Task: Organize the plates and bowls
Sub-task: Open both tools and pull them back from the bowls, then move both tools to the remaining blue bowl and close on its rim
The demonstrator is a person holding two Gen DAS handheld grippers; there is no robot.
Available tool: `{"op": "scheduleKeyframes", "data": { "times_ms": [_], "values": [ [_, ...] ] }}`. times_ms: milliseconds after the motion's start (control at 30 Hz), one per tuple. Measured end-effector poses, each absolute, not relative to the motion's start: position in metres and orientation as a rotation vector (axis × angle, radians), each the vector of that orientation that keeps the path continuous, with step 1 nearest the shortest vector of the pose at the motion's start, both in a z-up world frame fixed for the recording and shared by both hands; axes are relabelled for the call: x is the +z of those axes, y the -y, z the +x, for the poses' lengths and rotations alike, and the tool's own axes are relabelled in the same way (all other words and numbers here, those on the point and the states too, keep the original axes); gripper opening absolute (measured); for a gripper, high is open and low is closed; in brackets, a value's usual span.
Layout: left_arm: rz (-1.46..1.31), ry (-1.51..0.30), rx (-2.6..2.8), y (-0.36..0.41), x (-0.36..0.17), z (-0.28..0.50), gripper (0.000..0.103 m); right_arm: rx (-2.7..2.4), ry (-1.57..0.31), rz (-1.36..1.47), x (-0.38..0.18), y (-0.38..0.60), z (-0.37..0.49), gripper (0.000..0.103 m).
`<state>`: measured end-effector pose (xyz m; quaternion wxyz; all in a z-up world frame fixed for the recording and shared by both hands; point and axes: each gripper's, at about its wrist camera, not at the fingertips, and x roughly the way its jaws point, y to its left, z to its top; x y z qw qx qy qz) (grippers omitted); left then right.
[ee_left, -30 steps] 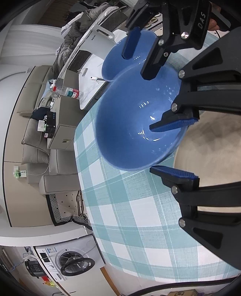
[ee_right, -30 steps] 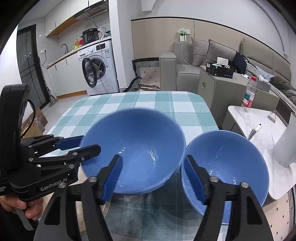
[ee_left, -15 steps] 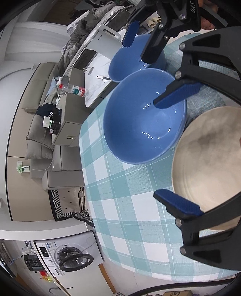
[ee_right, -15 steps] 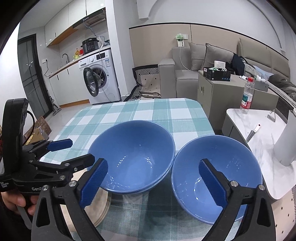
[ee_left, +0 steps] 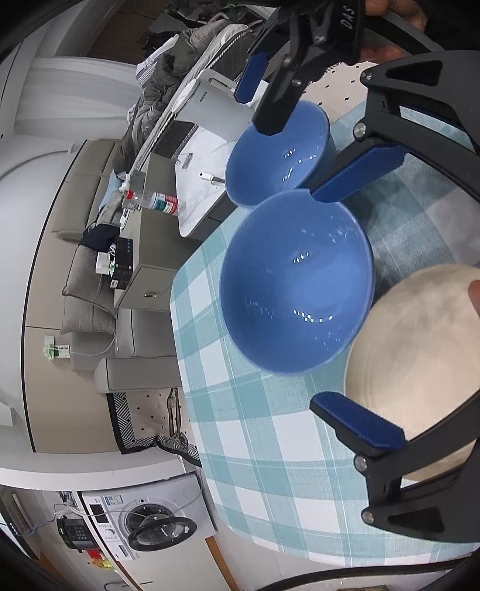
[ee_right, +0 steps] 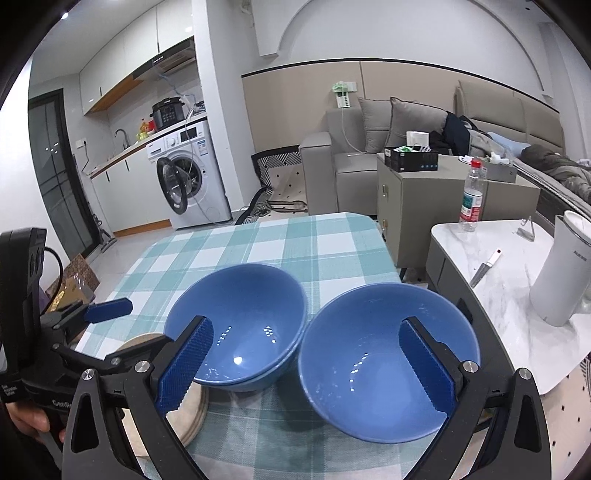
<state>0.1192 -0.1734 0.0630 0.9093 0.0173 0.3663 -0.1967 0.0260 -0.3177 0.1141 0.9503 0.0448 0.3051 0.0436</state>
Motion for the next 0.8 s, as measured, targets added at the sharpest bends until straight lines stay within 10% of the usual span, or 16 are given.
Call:
{"op": "scheduleKeyframes", "data": {
  "times_ms": [800],
  "values": [
    [0.045,-0.788,-0.538,0.246,0.055,0.099,0.099,-0.060,-0.605,0.169,0.124,0.398,0.007,0.102]
  ]
}}
